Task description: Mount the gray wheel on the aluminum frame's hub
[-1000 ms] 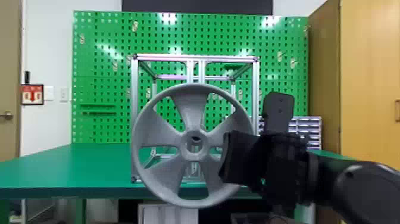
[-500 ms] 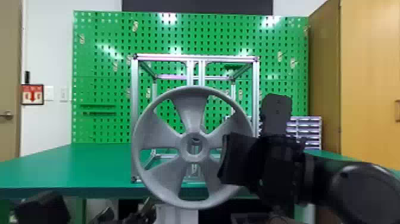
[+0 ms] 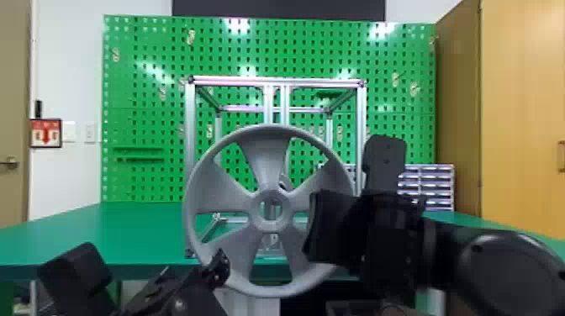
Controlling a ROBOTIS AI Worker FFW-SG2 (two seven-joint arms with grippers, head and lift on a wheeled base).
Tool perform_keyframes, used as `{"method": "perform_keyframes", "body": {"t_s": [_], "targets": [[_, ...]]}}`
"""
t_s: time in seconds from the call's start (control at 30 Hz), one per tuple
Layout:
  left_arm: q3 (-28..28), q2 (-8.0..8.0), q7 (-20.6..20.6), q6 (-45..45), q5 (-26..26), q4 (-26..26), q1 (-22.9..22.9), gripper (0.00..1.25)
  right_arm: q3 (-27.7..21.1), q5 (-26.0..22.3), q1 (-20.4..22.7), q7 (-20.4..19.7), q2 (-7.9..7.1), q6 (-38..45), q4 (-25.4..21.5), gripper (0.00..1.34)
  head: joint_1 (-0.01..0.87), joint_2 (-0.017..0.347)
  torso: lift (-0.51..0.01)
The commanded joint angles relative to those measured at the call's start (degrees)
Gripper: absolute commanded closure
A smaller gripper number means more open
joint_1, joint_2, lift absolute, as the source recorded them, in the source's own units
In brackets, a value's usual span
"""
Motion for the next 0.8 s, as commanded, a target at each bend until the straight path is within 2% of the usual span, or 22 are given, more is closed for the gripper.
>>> {"method": "perform_keyframes", "body": {"t_s": [0.0,0.77], "targets": [[0.6,-0.47,0.3,-0.3,-2.1,1.0,-1.3,0.25,0.4,-0.1,-0.1,0.1,0.03,-0.1,0.1,1.26,-0.005,0.006,-0.499],[0.4,-0.64,1.2,-0.7,-6.1,8.5,-8.7,0.27,0.3,-1.1,0.1,0.1,-0.14,-0.7,0.2,1.26,-0.005,0.006,-0.499]]}}
